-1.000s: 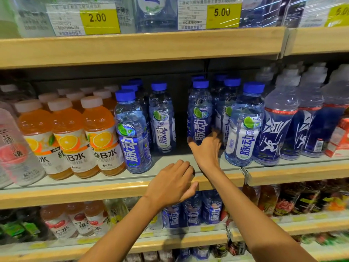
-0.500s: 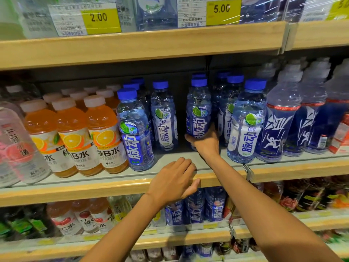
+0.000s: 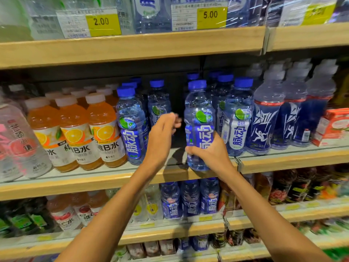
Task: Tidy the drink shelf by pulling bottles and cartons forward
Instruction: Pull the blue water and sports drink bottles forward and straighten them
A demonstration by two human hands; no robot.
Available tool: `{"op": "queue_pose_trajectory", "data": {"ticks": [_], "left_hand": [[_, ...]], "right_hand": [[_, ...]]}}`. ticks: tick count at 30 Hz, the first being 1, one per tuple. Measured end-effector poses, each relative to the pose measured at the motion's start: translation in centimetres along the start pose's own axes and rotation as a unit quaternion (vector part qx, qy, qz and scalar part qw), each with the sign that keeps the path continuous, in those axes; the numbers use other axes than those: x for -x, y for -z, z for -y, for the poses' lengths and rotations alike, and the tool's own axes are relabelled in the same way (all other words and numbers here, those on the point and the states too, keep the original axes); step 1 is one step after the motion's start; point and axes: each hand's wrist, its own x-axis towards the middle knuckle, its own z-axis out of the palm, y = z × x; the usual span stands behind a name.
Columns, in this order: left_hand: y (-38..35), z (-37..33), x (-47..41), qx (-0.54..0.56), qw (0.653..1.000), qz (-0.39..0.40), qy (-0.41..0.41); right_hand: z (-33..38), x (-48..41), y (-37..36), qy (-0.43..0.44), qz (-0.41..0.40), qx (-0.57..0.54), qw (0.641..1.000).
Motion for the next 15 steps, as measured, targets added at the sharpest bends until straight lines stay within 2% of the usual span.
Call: {"op": "queue_pose_trajectory", "data": {"ticks": [2,4,8,11,13,15], "left_hand": [[-0.8,-2.0,-0.6,0.092,0.995,0.013,0.033],[-1.8,-3.1,-0.5,0.13,0.99,0.008,0.047],[-2.9,-3.4,0.2,0.109,0.992,-0.067,0.007],[-2.8,-3.6,0.1,0.114,0.99,-0.08,0.009],[-2.4,-3.8,-0.2,0.135,0.988,-0.077,0.025],[-1.6,-4.0,-0.6,0.187,0.98,-0.046,0.059]], "right_hand": [[0.4,1.5,-0.1,0.014,0.011,0.01,1.0],[1.0,2.8,-0.4,0.041,0.012,0.038,0.998],[1.7,4.5,-1.3,0.064,0.004,0.079,0.995],[2.0,5.3,-1.7,0.072,-0.006,0.092,0.993],[2.1,5.6,-1.3,0.085,0.014,0.064,0.994],[2.0,5.5,-0.4,0.063,0.085,-0.051,0.993]]}}
